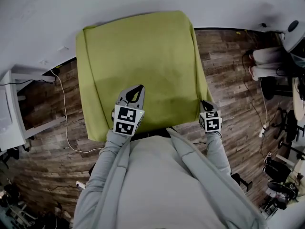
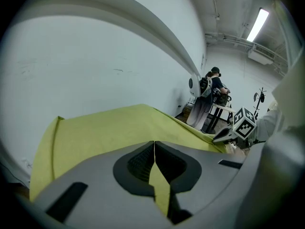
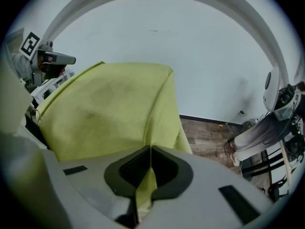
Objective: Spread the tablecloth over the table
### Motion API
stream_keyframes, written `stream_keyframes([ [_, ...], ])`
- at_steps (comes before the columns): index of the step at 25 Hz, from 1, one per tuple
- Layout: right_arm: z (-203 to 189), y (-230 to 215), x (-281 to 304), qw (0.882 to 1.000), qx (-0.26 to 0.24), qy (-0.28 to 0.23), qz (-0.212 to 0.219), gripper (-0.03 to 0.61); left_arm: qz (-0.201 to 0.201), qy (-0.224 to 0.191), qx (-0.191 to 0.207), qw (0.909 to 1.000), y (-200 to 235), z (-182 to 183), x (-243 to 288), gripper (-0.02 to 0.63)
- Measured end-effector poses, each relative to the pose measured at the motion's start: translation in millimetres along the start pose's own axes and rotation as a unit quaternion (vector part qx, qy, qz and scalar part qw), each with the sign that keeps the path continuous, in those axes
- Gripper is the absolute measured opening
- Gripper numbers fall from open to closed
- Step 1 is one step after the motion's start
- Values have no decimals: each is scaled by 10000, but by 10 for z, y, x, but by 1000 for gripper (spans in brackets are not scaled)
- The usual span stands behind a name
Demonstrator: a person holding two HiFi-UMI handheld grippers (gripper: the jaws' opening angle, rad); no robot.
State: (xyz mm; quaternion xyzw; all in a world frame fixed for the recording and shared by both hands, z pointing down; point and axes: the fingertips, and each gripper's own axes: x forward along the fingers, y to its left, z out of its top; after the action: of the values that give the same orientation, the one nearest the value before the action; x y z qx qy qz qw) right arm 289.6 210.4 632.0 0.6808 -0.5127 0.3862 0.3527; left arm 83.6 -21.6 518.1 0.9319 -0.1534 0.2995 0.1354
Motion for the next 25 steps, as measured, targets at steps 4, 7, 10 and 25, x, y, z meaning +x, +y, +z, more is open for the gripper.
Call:
stream_keyframes([
  [4,-88,-350,-132,9985,-191,92,-502,25,-106,4,94,9999,-75,29,26,28],
  [7,-215,-734,-175,9957,-233,293,-842,25,-137,11,144,9998,-85,48,38,28],
  [10,-328,-991,-144,9914,-543,631,-1006,25,-145,51,181,9997,-78,35,38,28],
  [25,-187,-1020,109,9935,-473,574,-865,107,56,103,114,9999,-5,-34,-28,28],
])
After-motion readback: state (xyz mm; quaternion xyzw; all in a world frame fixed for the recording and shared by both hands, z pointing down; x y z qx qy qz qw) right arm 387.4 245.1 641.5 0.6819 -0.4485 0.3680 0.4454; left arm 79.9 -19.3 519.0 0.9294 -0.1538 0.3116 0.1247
